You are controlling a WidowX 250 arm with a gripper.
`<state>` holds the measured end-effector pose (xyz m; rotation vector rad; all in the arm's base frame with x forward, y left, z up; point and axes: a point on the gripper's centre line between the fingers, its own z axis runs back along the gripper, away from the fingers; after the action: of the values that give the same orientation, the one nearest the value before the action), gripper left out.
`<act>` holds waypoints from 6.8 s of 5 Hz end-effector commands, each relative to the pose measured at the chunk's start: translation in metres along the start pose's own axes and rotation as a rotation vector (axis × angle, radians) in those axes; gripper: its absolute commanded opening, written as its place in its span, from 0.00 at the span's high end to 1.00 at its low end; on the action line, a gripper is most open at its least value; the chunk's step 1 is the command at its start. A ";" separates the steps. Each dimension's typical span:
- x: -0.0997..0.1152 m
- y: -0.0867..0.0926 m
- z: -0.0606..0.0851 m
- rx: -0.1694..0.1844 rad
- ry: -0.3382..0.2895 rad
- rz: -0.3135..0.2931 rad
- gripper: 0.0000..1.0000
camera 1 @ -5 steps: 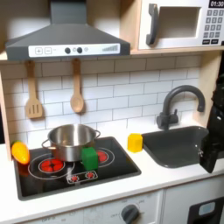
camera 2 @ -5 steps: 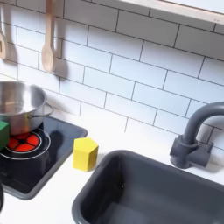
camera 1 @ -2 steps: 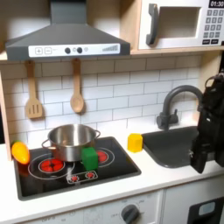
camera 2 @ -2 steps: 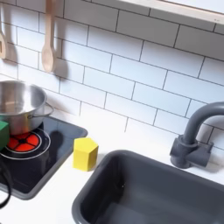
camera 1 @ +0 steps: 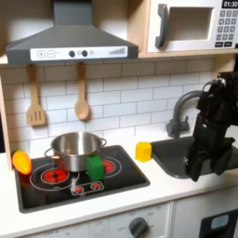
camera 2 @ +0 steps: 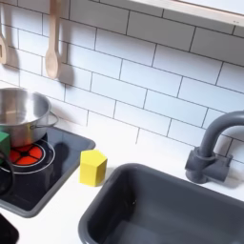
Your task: Reach green block
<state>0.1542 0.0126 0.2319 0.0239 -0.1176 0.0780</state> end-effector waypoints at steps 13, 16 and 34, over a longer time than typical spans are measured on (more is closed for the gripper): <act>0.132 0.113 -0.030 0.107 -0.102 0.083 0.00; 0.146 0.113 -0.045 0.108 -0.084 0.038 0.00; 0.191 0.108 -0.102 0.064 0.007 -0.013 0.00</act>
<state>0.3482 0.1371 0.1553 0.0883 -0.1099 0.0671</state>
